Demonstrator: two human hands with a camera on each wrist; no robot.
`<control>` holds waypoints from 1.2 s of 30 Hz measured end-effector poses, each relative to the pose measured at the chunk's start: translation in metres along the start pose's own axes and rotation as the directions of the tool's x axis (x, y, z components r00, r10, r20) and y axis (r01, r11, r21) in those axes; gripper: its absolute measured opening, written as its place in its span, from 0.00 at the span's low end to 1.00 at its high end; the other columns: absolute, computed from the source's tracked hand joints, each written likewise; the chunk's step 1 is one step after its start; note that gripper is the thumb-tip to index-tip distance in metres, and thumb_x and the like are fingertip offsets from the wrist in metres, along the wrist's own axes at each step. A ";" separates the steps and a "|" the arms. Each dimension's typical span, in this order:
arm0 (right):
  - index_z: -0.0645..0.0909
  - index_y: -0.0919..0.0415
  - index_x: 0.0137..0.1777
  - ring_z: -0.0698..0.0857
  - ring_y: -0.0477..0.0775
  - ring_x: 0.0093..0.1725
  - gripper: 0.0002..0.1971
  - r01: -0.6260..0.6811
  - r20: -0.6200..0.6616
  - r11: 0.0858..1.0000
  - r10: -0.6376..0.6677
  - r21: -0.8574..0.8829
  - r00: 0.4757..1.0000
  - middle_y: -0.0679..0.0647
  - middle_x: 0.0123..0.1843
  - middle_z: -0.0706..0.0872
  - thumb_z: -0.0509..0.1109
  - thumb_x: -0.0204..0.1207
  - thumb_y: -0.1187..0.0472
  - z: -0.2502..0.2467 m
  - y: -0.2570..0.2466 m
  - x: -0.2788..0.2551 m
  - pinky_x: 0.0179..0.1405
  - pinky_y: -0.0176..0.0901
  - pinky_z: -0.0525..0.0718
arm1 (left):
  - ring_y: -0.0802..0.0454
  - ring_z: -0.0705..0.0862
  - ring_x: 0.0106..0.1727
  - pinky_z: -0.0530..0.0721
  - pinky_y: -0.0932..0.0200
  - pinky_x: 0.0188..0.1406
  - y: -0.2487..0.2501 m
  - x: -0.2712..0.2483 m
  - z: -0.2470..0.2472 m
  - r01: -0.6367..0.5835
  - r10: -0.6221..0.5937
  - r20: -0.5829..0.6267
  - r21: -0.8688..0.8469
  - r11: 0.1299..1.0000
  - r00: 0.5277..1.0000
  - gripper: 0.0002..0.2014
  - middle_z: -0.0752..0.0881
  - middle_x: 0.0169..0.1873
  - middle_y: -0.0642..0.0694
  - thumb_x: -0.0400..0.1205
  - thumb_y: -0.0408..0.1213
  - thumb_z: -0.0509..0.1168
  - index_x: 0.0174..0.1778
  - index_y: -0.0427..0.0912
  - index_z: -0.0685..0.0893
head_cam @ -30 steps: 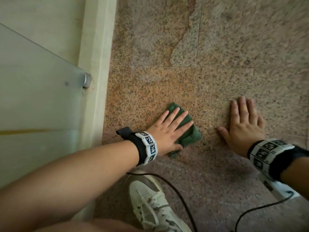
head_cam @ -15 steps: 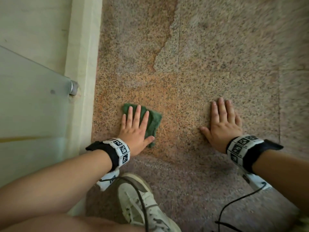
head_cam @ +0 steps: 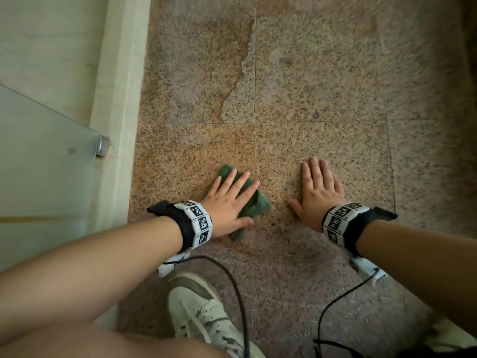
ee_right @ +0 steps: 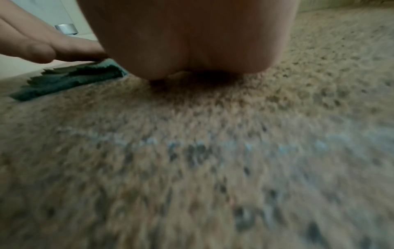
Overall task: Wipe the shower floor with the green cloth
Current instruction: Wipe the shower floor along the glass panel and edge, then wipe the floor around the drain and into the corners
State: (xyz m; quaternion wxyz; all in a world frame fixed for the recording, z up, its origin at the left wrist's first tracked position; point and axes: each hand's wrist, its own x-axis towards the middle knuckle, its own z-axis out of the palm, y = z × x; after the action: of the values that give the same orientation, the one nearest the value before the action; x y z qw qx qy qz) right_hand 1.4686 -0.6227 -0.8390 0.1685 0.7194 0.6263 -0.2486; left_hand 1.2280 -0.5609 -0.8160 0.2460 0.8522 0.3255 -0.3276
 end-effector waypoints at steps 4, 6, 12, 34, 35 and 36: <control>0.31 0.61 0.85 0.35 0.64 0.85 0.50 0.046 0.138 0.996 -0.035 -0.081 0.990 0.58 0.86 0.30 0.51 0.79 0.30 -0.023 0.002 0.003 0.84 0.59 0.47 | 0.48 0.39 0.86 0.46 0.44 0.84 -0.019 -0.008 -0.045 -0.035 0.036 -0.025 0.058 0.998 0.999 0.44 0.41 0.87 0.50 0.86 0.49 0.63 0.86 0.56 0.36; 0.33 0.61 0.86 0.39 0.65 0.86 0.52 0.098 0.228 0.985 -0.063 -0.145 0.971 0.59 0.87 0.33 0.57 0.77 0.30 -0.043 0.005 0.007 0.84 0.60 0.50 | 0.48 0.43 0.87 0.47 0.45 0.83 -0.020 -0.010 -0.078 -0.020 0.021 -0.014 0.094 0.995 1.000 0.40 0.47 0.87 0.49 0.85 0.43 0.66 0.87 0.55 0.46; 0.41 0.57 0.87 0.48 0.60 0.87 0.47 0.354 0.285 0.901 -0.281 -0.251 0.916 0.55 0.88 0.46 0.61 0.79 0.34 -0.158 0.007 0.005 0.83 0.58 0.55 | 0.42 0.73 0.75 0.75 0.41 0.72 0.009 -0.021 -0.196 0.041 -0.037 -0.074 0.058 0.997 0.997 0.29 0.74 0.76 0.44 0.85 0.44 0.65 0.82 0.48 0.66; 0.63 0.52 0.81 0.73 0.65 0.74 0.31 0.400 0.453 0.903 -0.293 -0.158 0.842 0.59 0.74 0.75 0.62 0.81 0.42 -0.582 -0.085 -0.176 0.72 0.62 0.75 | 0.42 0.82 0.58 0.78 0.49 0.50 0.054 -0.323 -0.492 0.415 -0.453 -0.057 -0.316 0.853 0.890 0.11 0.82 0.59 0.44 0.83 0.33 0.61 0.60 0.45 0.78; 0.64 0.52 0.81 0.76 0.66 0.71 0.30 0.422 0.467 0.891 -0.306 -0.165 0.829 0.60 0.73 0.76 0.62 0.81 0.43 -0.594 -0.089 -0.173 0.69 0.62 0.77 | 0.41 0.82 0.58 0.79 0.49 0.51 0.056 -0.330 -0.500 0.449 -0.487 -0.037 -0.333 0.829 0.872 0.12 0.82 0.60 0.43 0.83 0.32 0.61 0.62 0.44 0.77; 0.64 0.52 0.81 0.77 0.67 0.70 0.30 0.445 0.480 0.878 -0.318 -0.176 0.817 0.60 0.73 0.76 0.62 0.81 0.43 -0.605 -0.091 -0.171 0.67 0.62 0.79 | 0.41 0.83 0.57 0.79 0.49 0.50 0.059 -0.336 -0.506 0.481 -0.518 -0.012 -0.358 0.801 0.855 0.13 0.83 0.59 0.42 0.83 0.32 0.62 0.64 0.44 0.77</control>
State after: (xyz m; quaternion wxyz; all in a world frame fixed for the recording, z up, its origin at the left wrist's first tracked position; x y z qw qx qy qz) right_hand 1.4519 -0.4123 -0.2395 0.3506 0.4718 0.7334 -0.3414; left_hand 1.2789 -0.4122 -0.2259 0.2768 0.6966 0.6034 -0.2721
